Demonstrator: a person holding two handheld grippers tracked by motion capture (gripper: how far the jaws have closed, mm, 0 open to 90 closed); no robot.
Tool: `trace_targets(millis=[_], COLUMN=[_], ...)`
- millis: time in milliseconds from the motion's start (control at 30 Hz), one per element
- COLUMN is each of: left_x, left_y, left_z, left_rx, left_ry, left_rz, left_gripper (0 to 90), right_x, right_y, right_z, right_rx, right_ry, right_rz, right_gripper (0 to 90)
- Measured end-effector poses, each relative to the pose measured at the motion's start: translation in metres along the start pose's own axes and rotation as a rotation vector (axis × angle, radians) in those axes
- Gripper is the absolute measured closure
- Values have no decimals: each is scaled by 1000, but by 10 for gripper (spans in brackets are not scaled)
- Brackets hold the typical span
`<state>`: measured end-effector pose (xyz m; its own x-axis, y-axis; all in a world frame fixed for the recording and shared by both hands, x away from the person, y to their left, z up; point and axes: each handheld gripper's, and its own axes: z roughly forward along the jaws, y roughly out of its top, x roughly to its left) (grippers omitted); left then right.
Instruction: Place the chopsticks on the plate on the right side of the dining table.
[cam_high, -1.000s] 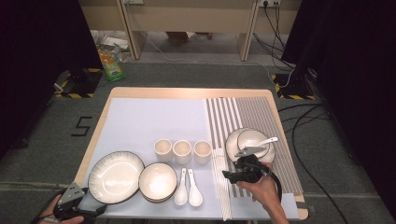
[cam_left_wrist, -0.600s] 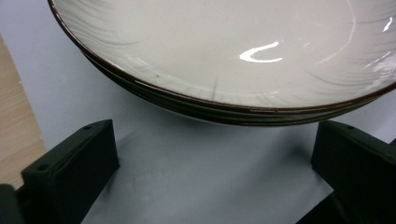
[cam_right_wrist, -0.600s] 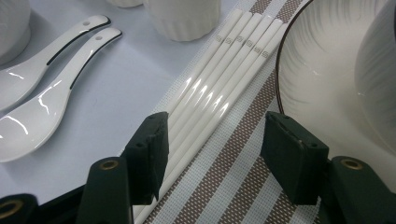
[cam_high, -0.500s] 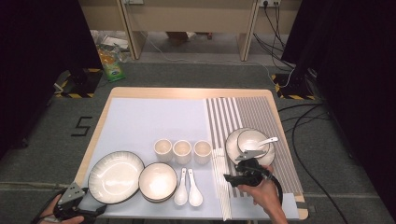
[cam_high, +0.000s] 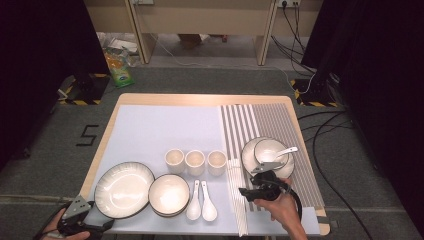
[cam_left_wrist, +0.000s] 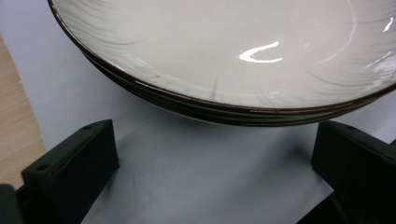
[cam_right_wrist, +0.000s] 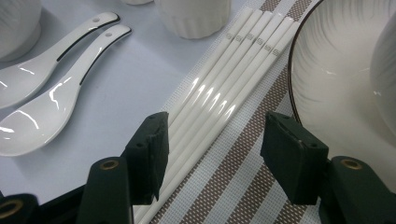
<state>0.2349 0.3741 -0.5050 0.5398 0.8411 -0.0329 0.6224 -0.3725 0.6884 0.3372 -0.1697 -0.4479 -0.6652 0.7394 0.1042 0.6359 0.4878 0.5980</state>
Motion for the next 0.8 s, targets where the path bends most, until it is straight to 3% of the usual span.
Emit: trace_targets(millis=[800], left_x=[0], left_y=[-1], left_z=[0], left_rx=[-5], left_ry=[-1], left_rz=[1], left_gripper=[0], right_x=[1], right_y=[-6], right_z=[16], right_rx=[48], right_ry=[-43], right_rz=[-28], right_gripper=[496])
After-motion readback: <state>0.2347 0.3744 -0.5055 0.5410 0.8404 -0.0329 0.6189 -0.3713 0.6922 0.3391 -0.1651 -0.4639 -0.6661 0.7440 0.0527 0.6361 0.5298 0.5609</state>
